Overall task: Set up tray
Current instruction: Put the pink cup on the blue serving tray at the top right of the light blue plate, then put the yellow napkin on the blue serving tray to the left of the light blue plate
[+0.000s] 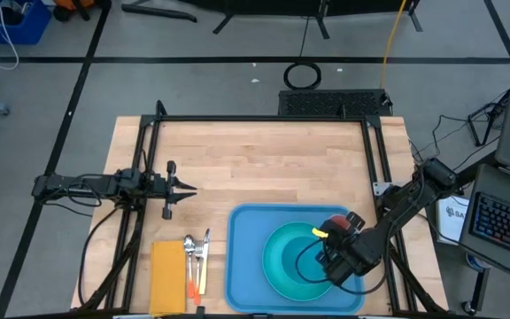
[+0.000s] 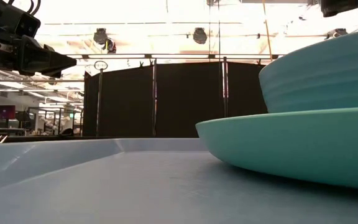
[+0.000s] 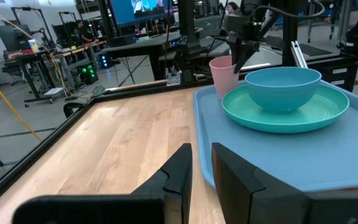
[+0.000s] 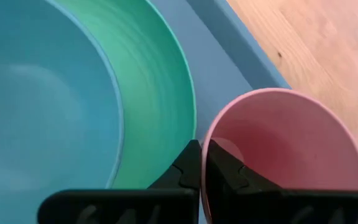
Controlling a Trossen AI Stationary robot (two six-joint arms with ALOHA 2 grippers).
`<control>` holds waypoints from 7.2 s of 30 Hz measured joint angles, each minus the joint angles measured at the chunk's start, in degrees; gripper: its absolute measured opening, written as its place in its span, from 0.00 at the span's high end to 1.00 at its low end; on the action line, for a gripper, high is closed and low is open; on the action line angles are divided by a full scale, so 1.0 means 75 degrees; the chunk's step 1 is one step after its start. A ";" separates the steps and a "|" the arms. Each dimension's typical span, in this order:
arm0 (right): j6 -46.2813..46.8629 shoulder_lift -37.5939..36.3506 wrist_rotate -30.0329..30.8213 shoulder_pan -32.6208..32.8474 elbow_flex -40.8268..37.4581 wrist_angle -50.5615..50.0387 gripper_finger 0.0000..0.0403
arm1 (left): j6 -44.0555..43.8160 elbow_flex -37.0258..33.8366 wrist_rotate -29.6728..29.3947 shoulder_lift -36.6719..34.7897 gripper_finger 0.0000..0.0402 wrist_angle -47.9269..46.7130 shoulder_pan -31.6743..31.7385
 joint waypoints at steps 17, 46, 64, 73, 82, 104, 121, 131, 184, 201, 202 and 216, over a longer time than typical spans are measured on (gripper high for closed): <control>-0.0542 -0.1064 0.0337 0.0000 -0.1269 0.2326 1.00 | 0.0000 0.0000 0.0000 -0.0003 0.83 0.0000 0.0000; 0.0367 -0.1461 -0.0018 -0.0009 -0.1279 0.1128 1.00 | 0.0000 0.0000 0.0000 -0.0001 0.83 0.0000 0.0000; 0.0017 -0.1461 -0.0020 -0.0009 -0.1277 0.1660 0.98 | 0.0000 0.0000 0.0000 -0.0002 0.83 0.0000 0.0000; 0.0020 -0.1461 -0.0016 -0.0009 -0.1277 0.1645 0.91 | 0.0000 0.0000 0.0000 -0.0003 0.83 0.0000 0.0000; 0.0025 -0.1461 -0.0016 -0.0009 -0.1277 0.1642 0.80 | 0.0000 0.0000 0.0000 -0.0002 0.83 0.0000 0.0000; -0.0195 -0.1461 -0.0028 -0.0010 -0.1277 0.1651 0.75 | 0.0000 0.0000 0.0000 -0.0003 0.83 0.0002 0.0000; -0.0705 -0.1461 -0.0016 -0.0117 -0.0761 0.1403 0.75 | -0.0002 0.0000 0.0000 -0.0002 0.83 0.0001 0.0000; -0.0784 -0.1464 0.0001 -0.0329 -0.0522 0.0803 0.75 | 0.0000 0.0000 0.0000 -0.0001 0.83 0.0000 0.0000; -1.1818 -0.1137 -0.1950 -0.2528 -0.1371 0.9854 0.75 | 0.0000 0.0000 0.0000 -0.0003 0.83 0.0000 0.0000; -1.3211 0.0762 -0.3021 -0.2986 -0.1379 1.2678 0.75 | 0.0000 -0.0003 0.0000 -0.0003 0.83 -0.0002 0.0000; -1.3306 0.0846 -0.3017 -0.3015 -0.1379 1.2779 0.75 | 0.0000 -0.0003 0.0000 -0.0003 0.83 -0.0007 0.0000; -1.4324 0.1427 -0.3003 -0.3051 -0.1376 1.3285 0.75 | 0.0000 -0.0003 0.0000 -0.0003 0.83 0.0006 0.0000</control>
